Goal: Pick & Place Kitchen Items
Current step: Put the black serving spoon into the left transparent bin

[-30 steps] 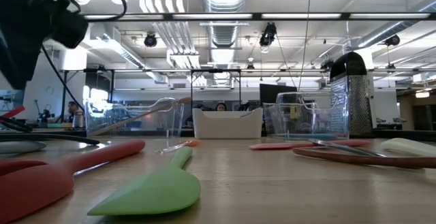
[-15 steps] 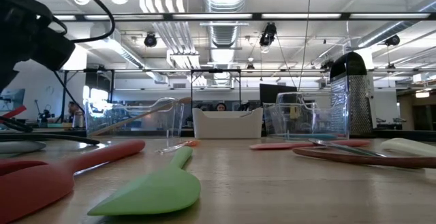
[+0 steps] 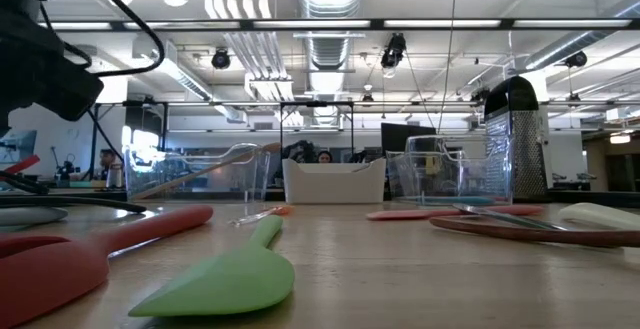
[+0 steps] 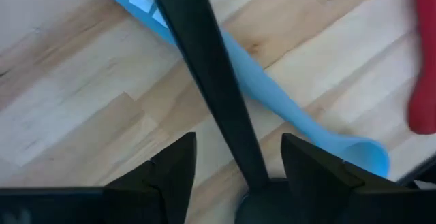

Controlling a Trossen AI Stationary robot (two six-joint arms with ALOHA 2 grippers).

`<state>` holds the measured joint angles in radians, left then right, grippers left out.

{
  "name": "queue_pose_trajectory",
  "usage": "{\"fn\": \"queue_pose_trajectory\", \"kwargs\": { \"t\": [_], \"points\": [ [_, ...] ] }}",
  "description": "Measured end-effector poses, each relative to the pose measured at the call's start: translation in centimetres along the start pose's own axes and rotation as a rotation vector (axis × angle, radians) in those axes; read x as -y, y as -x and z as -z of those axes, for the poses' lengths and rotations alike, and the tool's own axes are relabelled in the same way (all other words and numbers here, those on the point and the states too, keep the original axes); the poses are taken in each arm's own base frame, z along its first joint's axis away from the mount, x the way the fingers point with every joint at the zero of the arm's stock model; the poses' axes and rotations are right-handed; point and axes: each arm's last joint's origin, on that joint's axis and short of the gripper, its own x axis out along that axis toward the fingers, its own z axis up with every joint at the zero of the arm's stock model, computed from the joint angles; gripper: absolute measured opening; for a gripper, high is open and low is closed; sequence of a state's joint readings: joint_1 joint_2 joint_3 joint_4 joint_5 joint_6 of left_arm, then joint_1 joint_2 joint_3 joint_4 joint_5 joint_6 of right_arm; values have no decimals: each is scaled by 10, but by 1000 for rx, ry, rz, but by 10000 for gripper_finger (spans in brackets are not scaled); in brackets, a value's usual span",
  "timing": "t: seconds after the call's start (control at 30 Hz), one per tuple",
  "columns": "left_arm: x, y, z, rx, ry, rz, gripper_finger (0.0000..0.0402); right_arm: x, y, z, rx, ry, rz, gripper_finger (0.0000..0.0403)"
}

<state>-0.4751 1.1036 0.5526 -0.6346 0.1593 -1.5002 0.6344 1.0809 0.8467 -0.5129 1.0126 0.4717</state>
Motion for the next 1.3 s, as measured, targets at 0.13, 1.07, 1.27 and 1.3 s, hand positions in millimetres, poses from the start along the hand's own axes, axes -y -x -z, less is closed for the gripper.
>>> {"fn": "queue_pose_trajectory", "kwargs": {
  "t": [0.13,1.07,1.27,1.3],
  "points": [
    [0,-8,-2,15,4,-42,230,0,0,0,0,0,0,27],
    [2,-33,-5,-41,-54,-139,74,0,-4,12,-14,6,17,27],
    [-5,-13,-2,-23,-47,-168,74,0,-4,12,-14,6,17,27],
    [-4,-6,-1,-10,-43,-164,74,0,-4,12,-15,7,17,27]
  ]
}}
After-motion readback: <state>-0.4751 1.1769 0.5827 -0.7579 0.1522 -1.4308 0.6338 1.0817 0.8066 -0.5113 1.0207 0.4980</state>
